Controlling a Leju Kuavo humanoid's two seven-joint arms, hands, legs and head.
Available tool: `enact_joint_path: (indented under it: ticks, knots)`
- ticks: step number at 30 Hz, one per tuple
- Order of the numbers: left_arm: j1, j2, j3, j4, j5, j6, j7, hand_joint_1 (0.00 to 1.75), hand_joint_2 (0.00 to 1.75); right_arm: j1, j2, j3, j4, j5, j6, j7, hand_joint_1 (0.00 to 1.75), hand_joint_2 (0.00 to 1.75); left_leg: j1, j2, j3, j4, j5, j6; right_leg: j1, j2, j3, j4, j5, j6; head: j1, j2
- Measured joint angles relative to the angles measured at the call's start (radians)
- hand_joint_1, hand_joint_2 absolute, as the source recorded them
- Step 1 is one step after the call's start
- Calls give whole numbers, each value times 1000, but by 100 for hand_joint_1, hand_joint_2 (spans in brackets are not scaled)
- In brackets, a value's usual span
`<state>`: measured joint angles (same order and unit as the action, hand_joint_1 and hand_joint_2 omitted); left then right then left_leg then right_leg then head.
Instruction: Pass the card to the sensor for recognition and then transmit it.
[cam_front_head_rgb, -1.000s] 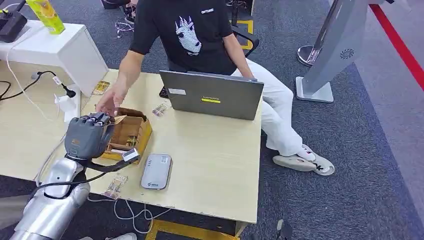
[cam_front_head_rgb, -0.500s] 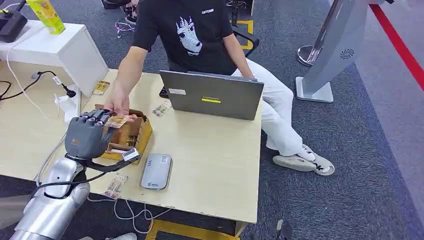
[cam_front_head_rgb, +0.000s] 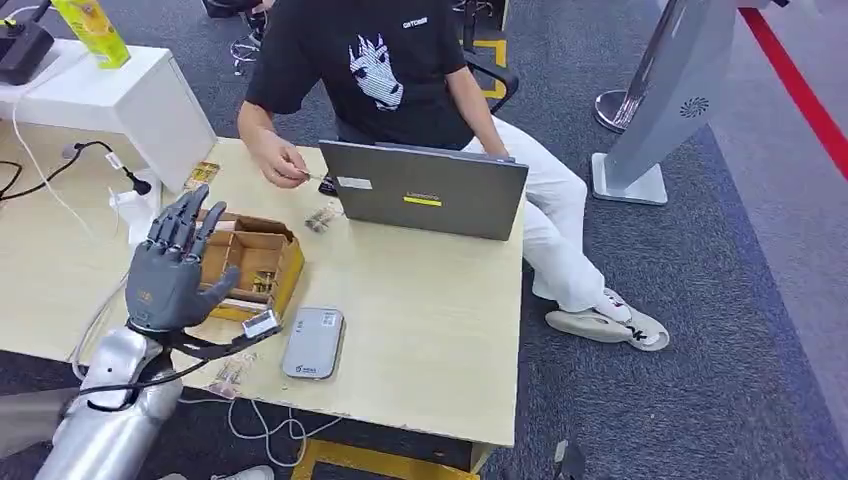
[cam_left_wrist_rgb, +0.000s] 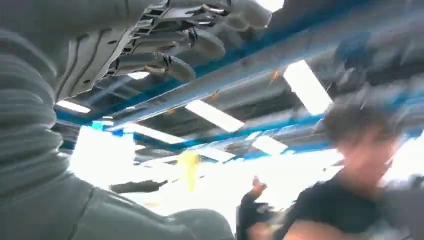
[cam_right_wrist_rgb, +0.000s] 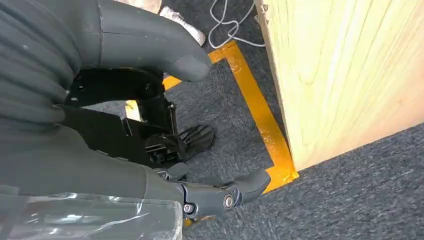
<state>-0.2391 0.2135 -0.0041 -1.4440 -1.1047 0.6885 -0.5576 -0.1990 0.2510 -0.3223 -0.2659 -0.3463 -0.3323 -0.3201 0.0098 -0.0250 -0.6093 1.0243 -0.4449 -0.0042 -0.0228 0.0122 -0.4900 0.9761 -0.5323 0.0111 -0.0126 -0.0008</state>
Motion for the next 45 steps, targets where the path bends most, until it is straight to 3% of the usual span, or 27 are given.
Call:
enact_joint_path:
  ticks: [1, 2, 6, 11, 13, 15, 17, 18, 20, 23, 24, 25, 26, 28, 31, 34, 37, 40, 41, 42, 45]
  knots:
    - [23, -45, 49, -45, 47, 3, -85, 0, 175, 2, 0, -2, 0, -6, 0, -4, 0, 175, 0, 0, 0, 0, 0, 0, 0, 0, 0, 0, 0, 0, 1, 0]
    - [53, -86, 88, -90, 91, 5, -128, 0, 175, 6, -1, -4, 0, -11, 0, -10, 0, 175, -2, 1, 0, 0, -1, 0, 0, 2, 0, 0, 0, 0, 2, 0]
    - [235, -201, 218, -305, 402, 11, -138, 0, 175, 42, -29, -23, 1, -21, 0, -38, 0, 175, -3, 6, 1, 0, -3, 2, -1, 7, -1, -1, -1, 1, 0, 0]
    - [376, -266, 298, -444, 540, 11, -143, 0, 175, 74, -59, -43, 8, -25, -3, -45, 0, 175, -2, 2, -1, -1, -4, 2, 0, 1, -3, -1, -2, 1, 0, 0]
    - [436, -303, 338, -466, 765, -34, -143, 0, 175, 91, -71, -66, 15, -64, 2, -18, 0, 175, -2, 3, 1, -1, -5, 1, 0, 2, 0, -1, -2, 0, 0, 0]
    - [478, -369, 446, -465, 1054, -169, -140, 0, 175, 119, -85, -89, 20, -60, 20, 0, 0, 175, -1, 2, 1, -1, -5, 0, 0, 1, 0, -2, -4, 2, -1, 0]
    - [476, -426, 591, -394, 1181, -234, -124, 0, 175, 146, -94, -95, 28, -30, 16, 30, 0, 175, -2, 1, 1, -1, -5, 0, 0, 0, -1, -2, -4, 2, 4, 0]
    - [460, -437, 648, -340, 1166, -253, -102, 0, 175, 155, -95, -96, 31, -14, 8, 50, 0, 175, -2, 1, 1, -1, -5, 0, -1, 0, -1, -2, -4, 2, 3, 0]
    - [393, -445, 850, -45, 1089, -308, -12, 0, 175, 166, -98, -86, 43, 67, 4, 158, 0, 175, -2, 3, 3, -2, -5, 0, 0, 3, -1, -2, -4, 1, 2, 0]
    - [354, -434, 1025, 248, 1064, -321, -22, 0, 175, 179, -100, -61, 52, 116, 11, 205, 0, 175, 0, 11, 4, -2, -7, -2, 1, 11, -3, -2, -2, -1, -3, 0]
    - [340, -433, 1061, 322, 1061, -321, -34, 155, 175, 182, -101, -56, 54, 117, 11, 208, 171, 175, 0, 10, 3, -2, -7, -2, 1, 10, -2, -2, -3, 0, -3, 0]
    - [327, -428, 1093, 390, 1057, -331, -32, 175, 175, 183, -103, -51, 56, 127, 11, 217, 175, 175, 0, 7, 3, -1, -7, -2, 1, 7, -2, -2, -3, 0, -1, 0]
    - [317, -423, 1118, 452, 1046, -372, 15, 175, 175, 182, -106, -40, 60, 162, 11, 241, 175, 175, 0, 7, 3, -1, -7, -2, 0, 6, -1, -2, -3, 0, 1, 0]
    - [299, -403, 1152, 576, 1010, -480, 174, 175, 175, 182, -111, 6, 68, 275, 11, 319, 175, 175, -1, 7, 3, -1, -7, -2, 0, 6, -1, -2, -3, 0, 0, 0]
    - [278, -373, 1145, 802, 793, -473, 385, 175, 175, 189, -120, 124, 79, 433, 6, 447, 175, 175, -1, 7, 3, -1, -7, -2, -1, 7, -1, -2, -3, 0, 0, 0]
    - [278, -370, 1070, 959, 587, -527, 599, 175, 175, 203, -124, 191, 90, 434, -21, 492, 175, 175, -2, 7, 3, 0, -7, -2, -1, 7, -1, -2, -3, 1, 0, 0]
    - [277, -388, 983, 1060, 458, -580, 738, 175, 175, 210, -124, 227, 101, 428, -39, 563, 175, 175, -2, 7, 3, 0, -7, -1, -1, 7, -2, -2, -3, 1, 0, 0]
    - [278, -407, 905, 1121, 394, -597, 804, 175, 175, 214, -122, 245, 109, 417, -39, 627, 175, 175, -2, 7, 3, 0, -7, -1, -1, 7, -1, -2, -3, 1, 0, 0]
    - [277, -411, 888, 1135, 390, -596, 812, 140, 175, 216, -121, 248, 111, 410, -39, 638, 19, 175, -1, 7, 3, 0, -7, -1, 0, 6, -1, -2, -3, 1, 0, 0]
    - [277, -416, 874, 1145, 392, -591, 821, 0, 175, 216, -120, 249, 112, 407, -39, 649, 0, 175, -1, 7, 3, 0, -7, -1, 0, 6, -1, -2, -3, 0, -1, 0]
    - [271, -431, 868, 1163, 415, -561, 879, 0, 175, 216, -114, 249, 115, 392, -39, 724, 0, 175, -1, 7, 4, -1, -7, -2, 0, 6, -1, -2, -3, 0, -2, 0]
